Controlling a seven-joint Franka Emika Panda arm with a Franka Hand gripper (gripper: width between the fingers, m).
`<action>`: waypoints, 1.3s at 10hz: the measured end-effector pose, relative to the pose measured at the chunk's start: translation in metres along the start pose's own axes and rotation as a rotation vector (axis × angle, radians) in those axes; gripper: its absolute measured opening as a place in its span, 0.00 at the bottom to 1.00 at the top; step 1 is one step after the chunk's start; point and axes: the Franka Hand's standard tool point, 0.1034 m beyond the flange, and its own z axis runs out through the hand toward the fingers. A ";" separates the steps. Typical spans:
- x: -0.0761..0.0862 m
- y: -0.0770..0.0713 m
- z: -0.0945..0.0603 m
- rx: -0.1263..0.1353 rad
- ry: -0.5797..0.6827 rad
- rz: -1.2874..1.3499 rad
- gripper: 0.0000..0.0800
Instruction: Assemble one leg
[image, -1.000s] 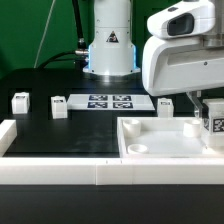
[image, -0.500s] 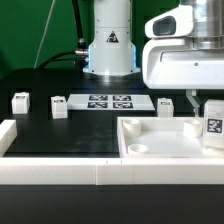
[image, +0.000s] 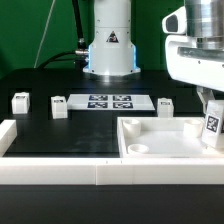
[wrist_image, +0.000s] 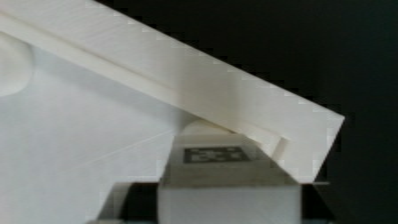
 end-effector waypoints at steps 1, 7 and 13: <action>-0.002 -0.001 0.000 0.003 -0.007 0.047 0.37; -0.002 -0.004 -0.002 -0.015 -0.023 -0.511 0.81; 0.005 -0.003 0.000 -0.085 0.006 -1.197 0.81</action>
Offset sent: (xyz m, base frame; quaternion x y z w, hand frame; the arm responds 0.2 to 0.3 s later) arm 0.0026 -0.0001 0.0027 -0.0175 -0.0172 -0.0988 0.9948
